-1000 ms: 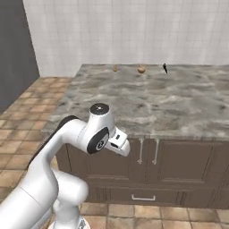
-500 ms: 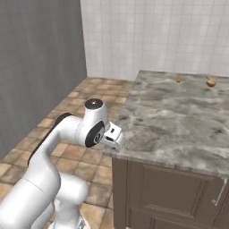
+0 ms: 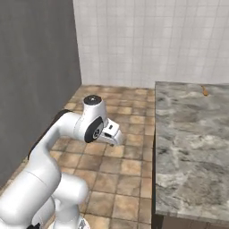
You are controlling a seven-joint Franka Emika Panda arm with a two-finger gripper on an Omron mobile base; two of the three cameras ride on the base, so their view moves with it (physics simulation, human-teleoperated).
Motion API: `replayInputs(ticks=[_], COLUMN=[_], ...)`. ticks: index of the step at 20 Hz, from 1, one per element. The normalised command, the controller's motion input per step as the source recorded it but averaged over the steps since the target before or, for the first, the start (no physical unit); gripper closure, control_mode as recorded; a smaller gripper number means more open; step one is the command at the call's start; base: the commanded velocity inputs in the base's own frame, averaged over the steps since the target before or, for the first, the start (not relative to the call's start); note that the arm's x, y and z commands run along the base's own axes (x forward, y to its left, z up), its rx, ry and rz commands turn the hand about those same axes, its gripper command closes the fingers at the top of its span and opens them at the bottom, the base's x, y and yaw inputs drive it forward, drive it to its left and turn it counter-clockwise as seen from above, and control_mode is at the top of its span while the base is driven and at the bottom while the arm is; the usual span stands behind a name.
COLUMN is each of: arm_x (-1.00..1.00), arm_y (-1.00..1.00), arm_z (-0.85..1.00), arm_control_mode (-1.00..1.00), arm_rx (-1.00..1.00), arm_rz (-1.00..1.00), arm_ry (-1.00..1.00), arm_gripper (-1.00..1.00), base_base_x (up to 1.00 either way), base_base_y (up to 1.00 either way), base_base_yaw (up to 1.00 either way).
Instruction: Pick up the metallic utensils from the counter and place them in the open drawer. Make sure not to pick up any wooden utensils.
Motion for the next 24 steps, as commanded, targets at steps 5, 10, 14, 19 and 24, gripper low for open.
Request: replayInputs(ticks=[5,10,14,19,24], arm_x=[0.00,0.00,0.00,0.00,0.00], arm_y=[0.00,0.00,0.00,0.00,0.00], arm_z=[0.00,0.00,0.00,0.00,0.00], arm_control_mode=[1.00,1.00,1.00,1.00,1.00], arm_rx=[0.00,0.00,0.00,0.00,0.00], arm_rz=[0.00,0.00,0.00,0.00,0.00], arm_ry=[0.00,0.00,0.00,0.00,0.00], arm_gripper=[-1.00,-1.00,-1.00,-1.00,-1.00], base_base_x=[0.82,0.82,0.94,0.99,0.90], base_base_y=[0.93,0.90,1.00,1.00,1.00], base_base_yaw=[-0.63,-0.68,-0.54,-0.44,-0.33])
